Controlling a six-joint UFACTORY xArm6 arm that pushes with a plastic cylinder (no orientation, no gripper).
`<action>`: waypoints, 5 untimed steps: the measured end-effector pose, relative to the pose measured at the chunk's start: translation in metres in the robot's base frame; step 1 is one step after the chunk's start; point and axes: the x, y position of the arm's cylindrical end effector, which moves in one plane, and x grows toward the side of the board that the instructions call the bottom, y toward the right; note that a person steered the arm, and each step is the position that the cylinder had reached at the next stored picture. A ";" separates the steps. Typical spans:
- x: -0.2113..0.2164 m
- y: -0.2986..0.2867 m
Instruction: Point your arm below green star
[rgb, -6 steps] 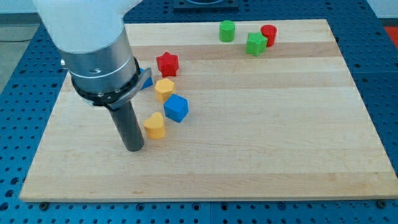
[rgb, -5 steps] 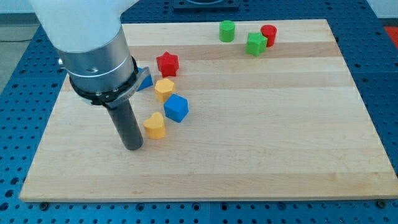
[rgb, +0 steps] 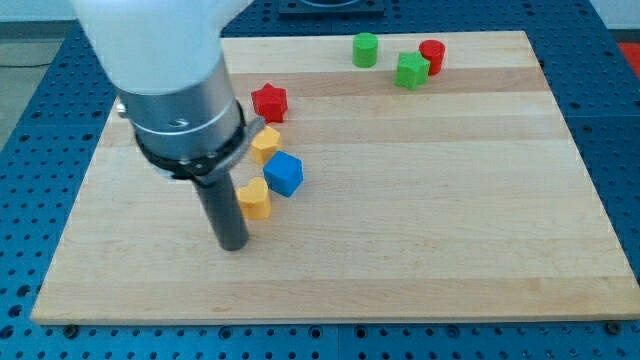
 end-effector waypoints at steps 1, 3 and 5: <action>-0.011 0.070; -0.074 0.200; -0.201 0.208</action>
